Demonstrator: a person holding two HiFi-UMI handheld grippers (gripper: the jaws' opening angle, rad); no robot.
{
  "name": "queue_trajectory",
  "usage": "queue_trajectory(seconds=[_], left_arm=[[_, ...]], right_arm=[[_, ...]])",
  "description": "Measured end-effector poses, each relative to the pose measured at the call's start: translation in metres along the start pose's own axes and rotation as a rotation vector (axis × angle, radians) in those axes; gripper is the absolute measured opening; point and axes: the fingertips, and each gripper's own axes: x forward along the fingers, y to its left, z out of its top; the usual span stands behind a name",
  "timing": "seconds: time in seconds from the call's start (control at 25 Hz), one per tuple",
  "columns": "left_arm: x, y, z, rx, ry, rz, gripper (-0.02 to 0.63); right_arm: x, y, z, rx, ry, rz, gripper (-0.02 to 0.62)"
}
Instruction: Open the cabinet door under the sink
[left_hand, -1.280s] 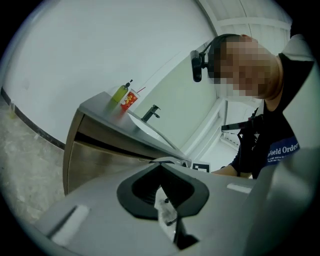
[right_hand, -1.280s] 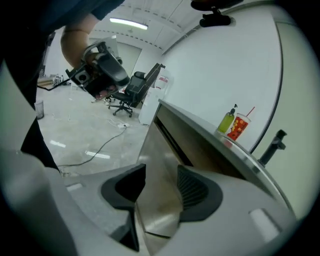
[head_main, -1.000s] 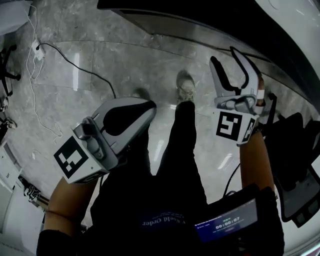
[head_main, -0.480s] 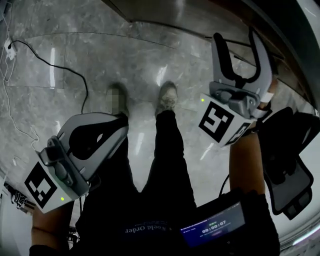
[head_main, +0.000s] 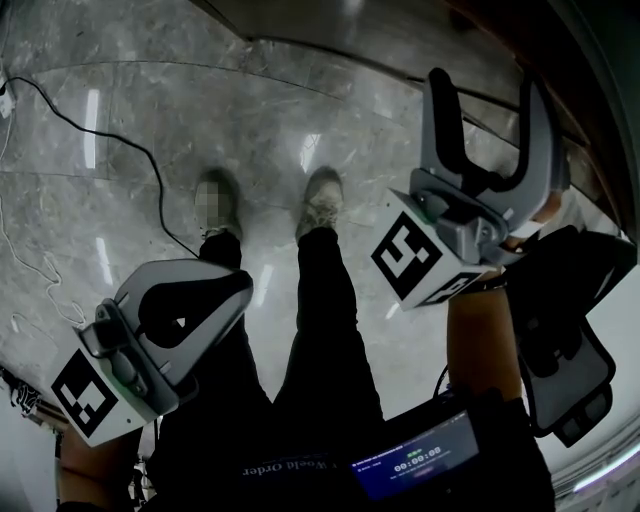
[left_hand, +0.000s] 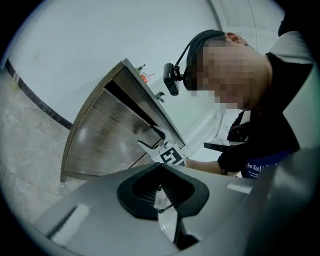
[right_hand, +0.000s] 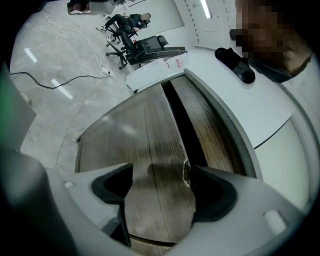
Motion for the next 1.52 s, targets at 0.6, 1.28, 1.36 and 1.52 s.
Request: queue_trajectory(seconds=[0.6, 1.28, 1.36, 1.52], left_arm=[[-0.002, -0.006, -0.001, -0.015, 0.004, -0.024, 0.000], [-0.010, -0.008, 0.026, -0.044, -0.004, -0.066, 0.000], [-0.013, -0.010, 0.032, -0.051, -0.011, -0.065, 0.000], [-0.020, -0.016, 0.037, -0.068, -0.025, -0.070, 0.000]], right_arm=[[0.014, -0.012, 0.024, -0.061, -0.026, -0.049, 0.367], [-0.015, -0.001, 0.046, 0.124, 0.044, 0.701, 0.321], [-0.023, -0.001, 0.049, 0.146, 0.051, 0.805, 0.311], [-0.046, 0.002, 0.055, 0.262, 0.070, 0.977, 0.233]])
